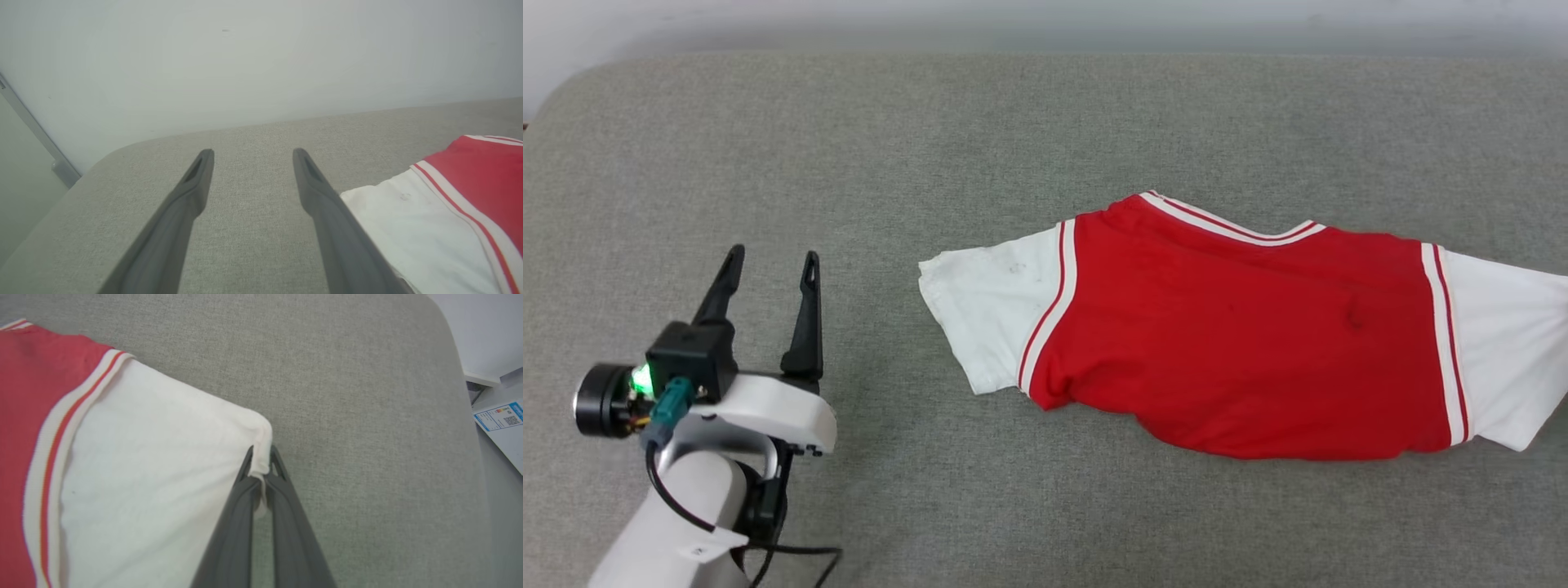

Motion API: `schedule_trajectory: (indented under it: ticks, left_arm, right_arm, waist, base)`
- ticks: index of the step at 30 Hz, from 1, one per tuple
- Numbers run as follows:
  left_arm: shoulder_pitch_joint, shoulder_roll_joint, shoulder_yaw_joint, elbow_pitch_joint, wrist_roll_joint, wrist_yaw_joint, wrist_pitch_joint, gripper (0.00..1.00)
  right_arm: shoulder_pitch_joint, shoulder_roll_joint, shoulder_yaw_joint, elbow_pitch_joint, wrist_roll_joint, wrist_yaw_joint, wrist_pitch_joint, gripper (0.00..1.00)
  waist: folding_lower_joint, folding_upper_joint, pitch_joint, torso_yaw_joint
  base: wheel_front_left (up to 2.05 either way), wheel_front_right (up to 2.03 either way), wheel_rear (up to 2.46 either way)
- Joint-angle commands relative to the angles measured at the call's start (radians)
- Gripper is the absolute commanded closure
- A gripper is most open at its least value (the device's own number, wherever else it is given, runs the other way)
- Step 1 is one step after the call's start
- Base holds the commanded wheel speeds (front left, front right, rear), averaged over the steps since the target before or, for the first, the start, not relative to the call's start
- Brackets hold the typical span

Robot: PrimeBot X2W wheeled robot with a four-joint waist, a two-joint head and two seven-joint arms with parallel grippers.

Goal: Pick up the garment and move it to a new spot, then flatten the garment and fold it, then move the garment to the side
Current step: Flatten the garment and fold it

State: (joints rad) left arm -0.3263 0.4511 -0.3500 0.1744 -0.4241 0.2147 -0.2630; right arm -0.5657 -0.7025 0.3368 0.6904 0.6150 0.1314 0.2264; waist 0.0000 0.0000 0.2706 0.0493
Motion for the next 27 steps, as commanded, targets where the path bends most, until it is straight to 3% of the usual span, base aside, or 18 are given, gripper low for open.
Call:
schedule_trajectory:
  ticks: [1,8,17,22,27]
  left_arm:
    - [-0.026,0.006,-0.004,0.007,0.004,-0.012,-0.002,0.0]
    - [-0.198,0.049,-0.025,0.055,-0.014,-0.122,0.078,0.0]
    - [-0.424,0.088,-0.085,0.13,-0.08,-0.278,0.357,0.0]
    - [-0.499,0.11,-0.151,0.171,-0.128,-0.323,0.568,0.0]
    - [-0.551,0.127,-0.218,0.193,-0.195,-0.341,0.756,0.0]
  right_arm:
    - [-0.014,-0.005,-0.003,0.008,-0.005,-0.002,-0.01,1.0]
    - [-0.018,0.007,0.003,-0.005,-0.014,-0.002,-0.065,1.0]
    - [-0.014,0.018,-0.017,-0.124,-0.066,-0.001,-0.155,1.0]
    - [0.025,0.04,-0.048,-0.235,-0.107,-0.001,-0.154,1.0]
    - [0.067,0.069,-0.097,-0.352,-0.152,-0.001,-0.119,1.0]
  waist:
    - [0.0,0.0,-0.001,-0.002]
    - [0.0,0.0,0.005,-0.022]
    - [0.0,0.0,0.02,-0.061]
    - [0.0,0.0,0.029,-0.088]
    - [0.0,0.0,0.046,-0.111]
  base:
    - [0.0,0.0,0.0]
    - [0.0,0.0,0.0]
    - [0.0,0.0,0.0]
    - [0.0,0.0,0.0]
    - [0.0,0.0,0.0]
